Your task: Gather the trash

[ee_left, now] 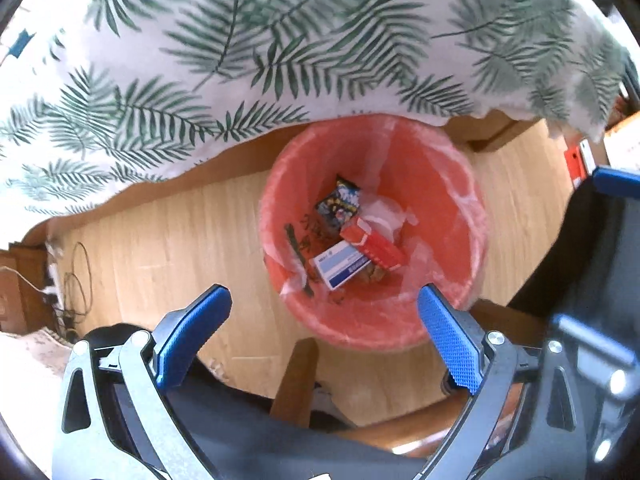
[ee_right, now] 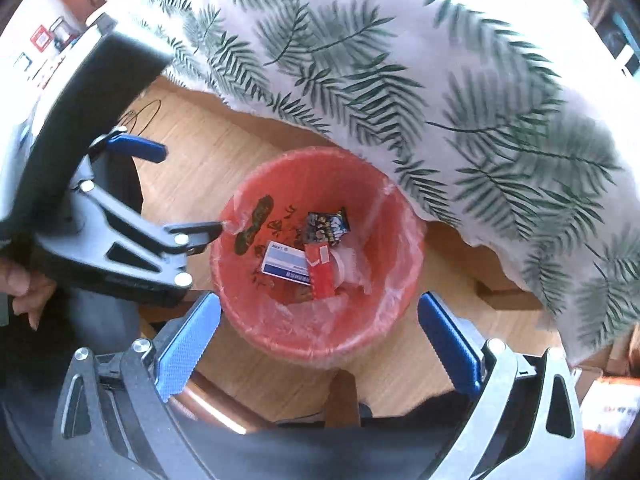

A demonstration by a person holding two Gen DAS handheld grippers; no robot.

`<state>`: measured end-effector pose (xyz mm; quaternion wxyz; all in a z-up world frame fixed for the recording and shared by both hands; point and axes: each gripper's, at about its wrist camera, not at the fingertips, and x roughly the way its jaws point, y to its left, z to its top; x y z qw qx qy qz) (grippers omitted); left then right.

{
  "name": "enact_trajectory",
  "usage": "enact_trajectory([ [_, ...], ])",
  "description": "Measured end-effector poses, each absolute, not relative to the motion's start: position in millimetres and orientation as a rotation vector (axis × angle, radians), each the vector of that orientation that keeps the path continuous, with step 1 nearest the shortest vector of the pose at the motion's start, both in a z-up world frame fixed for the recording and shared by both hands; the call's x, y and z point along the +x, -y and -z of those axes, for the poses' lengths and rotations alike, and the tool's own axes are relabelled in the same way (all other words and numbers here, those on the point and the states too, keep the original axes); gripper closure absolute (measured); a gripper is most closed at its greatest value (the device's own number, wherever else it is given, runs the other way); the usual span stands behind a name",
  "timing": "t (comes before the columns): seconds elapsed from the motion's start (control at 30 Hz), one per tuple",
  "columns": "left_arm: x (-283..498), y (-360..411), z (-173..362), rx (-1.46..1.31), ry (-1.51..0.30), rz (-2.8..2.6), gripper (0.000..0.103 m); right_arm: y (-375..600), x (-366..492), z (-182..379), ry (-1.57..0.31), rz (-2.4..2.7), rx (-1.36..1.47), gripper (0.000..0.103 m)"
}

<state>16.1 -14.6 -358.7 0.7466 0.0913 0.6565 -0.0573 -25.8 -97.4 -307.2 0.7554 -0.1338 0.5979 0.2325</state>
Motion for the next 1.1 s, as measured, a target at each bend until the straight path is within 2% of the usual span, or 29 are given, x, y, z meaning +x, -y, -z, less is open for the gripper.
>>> enact_trajectory([
  [0.5, -20, 21, 265, 0.193, -1.307, 0.179, 0.006, 116, -55, 252, -1.314, -0.483, -0.235, 0.005],
  [1.1, -34, 24, 230, 0.194, -1.303, 0.207, 0.006, 111, -66, 207, -1.253, -0.523, -0.283, 0.005],
])
